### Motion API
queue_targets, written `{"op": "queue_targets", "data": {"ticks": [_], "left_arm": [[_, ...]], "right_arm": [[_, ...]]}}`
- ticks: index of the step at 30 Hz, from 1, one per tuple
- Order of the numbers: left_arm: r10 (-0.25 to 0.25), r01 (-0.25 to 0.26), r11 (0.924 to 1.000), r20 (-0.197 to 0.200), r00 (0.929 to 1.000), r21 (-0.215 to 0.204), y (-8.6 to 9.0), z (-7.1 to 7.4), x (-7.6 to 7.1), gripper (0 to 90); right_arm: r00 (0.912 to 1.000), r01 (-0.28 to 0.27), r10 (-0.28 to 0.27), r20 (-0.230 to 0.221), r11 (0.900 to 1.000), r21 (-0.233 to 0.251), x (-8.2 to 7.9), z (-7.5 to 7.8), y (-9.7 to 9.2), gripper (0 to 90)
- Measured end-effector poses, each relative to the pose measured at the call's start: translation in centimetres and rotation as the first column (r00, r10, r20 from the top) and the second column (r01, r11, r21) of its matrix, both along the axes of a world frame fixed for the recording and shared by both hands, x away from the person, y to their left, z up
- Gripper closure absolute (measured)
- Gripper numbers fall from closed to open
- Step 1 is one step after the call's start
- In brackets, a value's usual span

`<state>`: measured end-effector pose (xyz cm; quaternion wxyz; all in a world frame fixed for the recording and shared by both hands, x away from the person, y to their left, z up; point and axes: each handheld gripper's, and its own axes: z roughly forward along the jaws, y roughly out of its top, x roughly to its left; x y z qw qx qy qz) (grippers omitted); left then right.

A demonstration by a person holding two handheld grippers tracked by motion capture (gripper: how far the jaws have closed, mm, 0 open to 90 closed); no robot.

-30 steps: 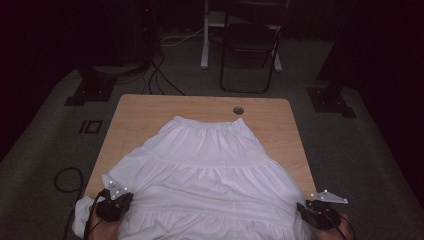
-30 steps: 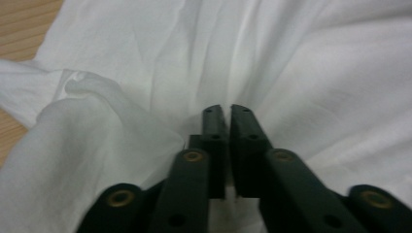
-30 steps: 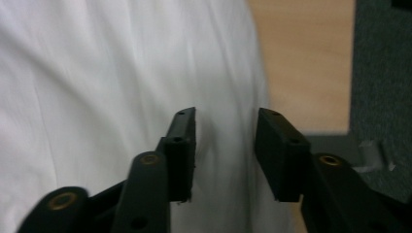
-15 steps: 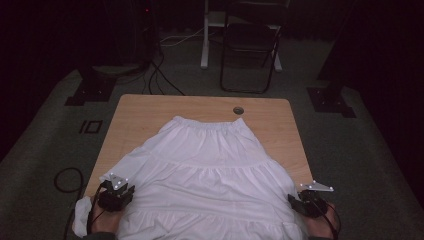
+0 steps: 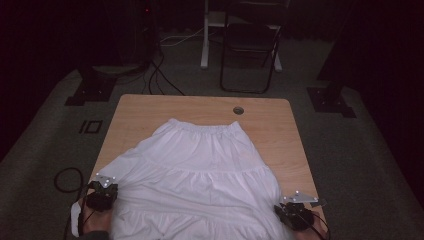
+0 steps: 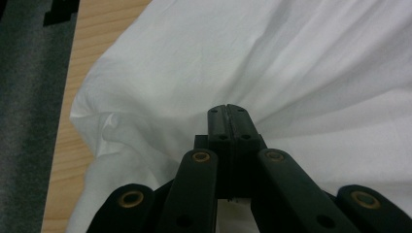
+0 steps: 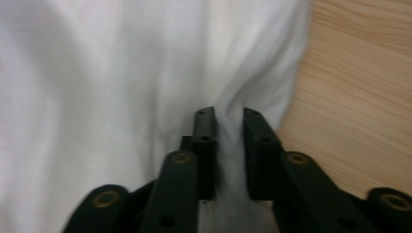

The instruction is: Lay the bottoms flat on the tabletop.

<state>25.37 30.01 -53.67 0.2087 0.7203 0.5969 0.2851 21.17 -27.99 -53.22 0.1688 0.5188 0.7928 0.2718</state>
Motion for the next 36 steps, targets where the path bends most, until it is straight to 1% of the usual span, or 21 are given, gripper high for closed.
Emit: {"op": "queue_targets", "data": {"ticks": [1, 2, 6, 7, 10, 11, 14, 15, 16, 17, 18, 19, 21, 24, 26, 28, 29, 30, 33, 35, 36], "left_arm": [[-0.005, 0.005, 0.9999, -0.001, 1.0, 0.009, -0.1, 0.0, -0.1, 89.9], [-0.012, 0.012, 0.9999, -0.002, 0.9999, 0.007, -0.2, 0.0, -0.2, 89.8], [-0.044, 0.044, 0.9985, -0.003, 0.999, -0.034, -0.8, 0.0, -0.6, 89.8], [-0.061, 0.061, 0.997, -0.004, 0.9981, -0.048, -1.0, 0.0, -0.7, 89.8], [-0.104, 0.103, 0.9932, -0.005, 0.9946, -0.053, -2.1, 0.0, -1.0, 89.7], [-0.125, 0.124, 0.9903, -0.006, 0.9922, -0.063, -2.6, 0.0, -1.1, 89.6], [-0.173, 0.172, 0.983, -0.002, 0.985, -0.063, -3.9, 0.0, -1.2, 88.0], [-0.189, 0.188, 0.9798, -0.004, 0.982, -0.069, -4.3, 0.0, -1.1, 86.6], [-0.194, 0.193, 0.9784, -0.006, 0.981, -0.074, -4.5, 0.1, -1.1, 83.6], [-0.203, 0.202, 0.9765, -0.004, 0.9792, -0.075, -4.7, 0.1, -1.1, 80.5], [-0.206, 0.205, 0.9757, 0.0, 0.9787, -0.077, -4.8, 0.1, -1.0, 74.1], [-0.206, 0.205, 0.9754, 0.001, 0.9786, -0.081, -4.8, 0.1, -1.0, 70.7], [-0.2, 0.201, 0.976, 0.017, 0.9796, -0.084, -4.8, 0.1, -0.8, 65.0], [-0.182, 0.185, 0.9804, 0.051, 0.982, -0.068, -4.8, 0.6, -0.3, 57.7], [-0.172, 0.175, 0.9839, 0.076, 0.9822, -0.036, -4.7, 0.8, 0.2, 54.0], [-0.157, 0.158, 0.9874, 0.076, 0.9846, -0.006, -4.5, 0.6, 1.1, 52.0], [-0.157, 0.158, 0.9874, 0.076, 0.9846, -0.006, -4.5, 0.6, 1.1, 50.9], [-0.13, 0.13, 0.9914, 0.051, 0.9901, 0.02, -4.2, -0.1, 2.3, 50.4], [-0.111, 0.114, 0.9929, 0.07, 0.9914, -0.034, -3.5, -0.5, 2.8, 48.8], [-0.105, 0.108, 0.9936, 0.074, 0.9917, -0.034, -3.4, -0.5, 2.8, 49.2], [-0.117, 0.119, 0.9927, 0.083, 0.9897, -0.021, -3.3, -0.6, 2.5, 59.6]], "right_arm": [[0.9998, 0.02, -0.02, 0.002, 0.9998, 0.001, 0.0, 0.0, -0.5, 82.3], [0.9993, 0.038, -0.038, 0.003, 0.9993, 0.0, 0.0, 0.0, -1.1, 83.2], [0.9934, 0.114, -0.114, 0.015, 0.9934, -0.01, 0.3, 0.0, -3.7, 84.3], [0.9922, 0.124, -0.124, 0.016, 0.9921, -0.017, 0.4, 0.1, -4.1, 84.4], [0.9861, 0.165, -0.164, 0.025, 0.9851, -0.048, 1.1, 0.2, -5.6, 85.1], [0.9832, 0.181, -0.18, 0.029, 0.9817, -0.057, 1.3, 0.2, -6.1, 85.2], [0.968, 0.248, -0.243, 0.062, 0.9651, -0.084, 2.0, 0.4, -7.6, 85.4], [0.9631, 0.266, -0.261, 0.065, 0.961, -0.076, 2.2, 0.5, -8.1, 85.4], [0.9608, 0.274, -0.27, 0.061, 0.9593, -0.068, 2.4, 0.6, -8.5, 84.8], [0.962, 0.27, -0.267, 0.057, 0.9607, -0.063, 2.4, 0.7, -8.6, 83.4], [0.9702, 0.239, -0.237, 0.052, 0.9695, -0.054, 2.4, 0.9, -8.5, 78.3], [0.974, 0.221, -0.218, 0.061, 0.9739, -0.05, 2.3, 1.0, -8.4, 73.5], [0.9791, 0.187, -0.183, 0.089, 0.9816, -0.039, 2.0, 1.3, -7.9, 66.4], [0.9799, 0.163, -0.159, 0.121, 0.9862, -0.027, 1.9, 1.4, -7.0, 59.3], [0.9811, 0.147, -0.143, 0.131, 0.9888, -0.024, 2.1, 1.4, -6.3, 56.9], [0.9817, 0.141, -0.137, 0.132, 0.9896, -0.026, 2.5, 1.2, -5.7, 55.0], [0.9817, 0.141, -0.137, 0.132, 0.9896, -0.026, 2.5, 1.2, -5.7, 55.0], [0.9821, 0.145, -0.141, 0.125, 0.9891, -0.025, 3.0, 0.8, -5.1, 53.6], [0.9821, 0.157, -0.154, 0.108, 0.9875, -0.016, 3.5, 0.2, -4.8, 52.6], [0.9821, 0.161, -0.158, 0.102, 0.9869, -0.015, 3.7, 0.0, -4.6, 52.2], [0.9827, 0.163, -0.162, 0.091, 0.9865, -0.013, 3.9, -0.3, -4.4, 51.3]]}}
